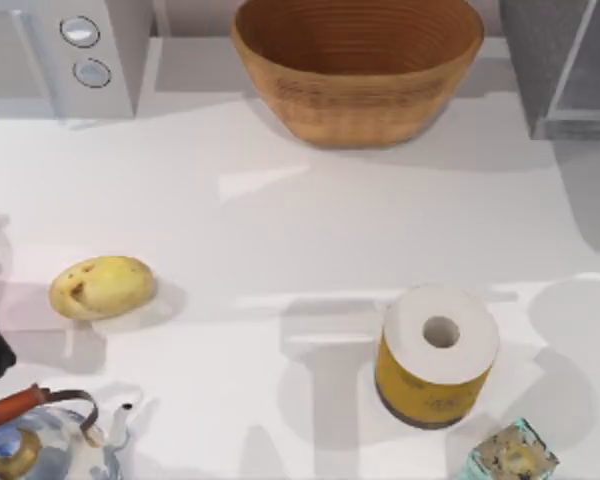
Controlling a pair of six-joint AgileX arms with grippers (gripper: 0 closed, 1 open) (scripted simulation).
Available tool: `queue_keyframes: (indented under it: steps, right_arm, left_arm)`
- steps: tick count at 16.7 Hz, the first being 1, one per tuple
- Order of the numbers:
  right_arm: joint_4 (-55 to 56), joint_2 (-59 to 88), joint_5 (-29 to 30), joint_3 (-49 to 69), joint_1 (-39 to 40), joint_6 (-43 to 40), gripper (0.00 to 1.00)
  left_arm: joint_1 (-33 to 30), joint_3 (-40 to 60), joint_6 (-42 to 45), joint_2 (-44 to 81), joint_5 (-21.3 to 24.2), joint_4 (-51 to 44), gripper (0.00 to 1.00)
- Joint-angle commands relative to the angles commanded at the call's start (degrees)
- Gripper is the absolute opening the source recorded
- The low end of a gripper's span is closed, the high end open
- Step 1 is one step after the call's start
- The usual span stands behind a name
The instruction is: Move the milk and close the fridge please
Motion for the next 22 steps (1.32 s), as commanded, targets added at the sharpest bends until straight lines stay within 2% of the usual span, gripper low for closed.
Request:
queue_keyframes:
  steps: [4,7,15,22]
  right_arm:
    - [4.78,-3.05,10.75,-5.11,14.61,9.58,1.00]
    - [7.20,-4.73,15.38,-7.51,21.00,14.18,1.00]
    - [7.34,-3.98,16.64,-7.38,21.37,14.90,1.00]
    - [4.89,5.94,16.90,4.99,21.46,14.78,1.00]
  left_arm:
    - [0.00,0.00,0.00,0.00,0.00,0.00,1.00]
    - [0.00,0.00,0.00,0.00,0.00,0.00,1.00]
    - [0.00,0.00,0.00,0.00,0.00,0.00,1.00]
    - [0.00,0.00,0.00,0.00,0.00,0.00,1.00]
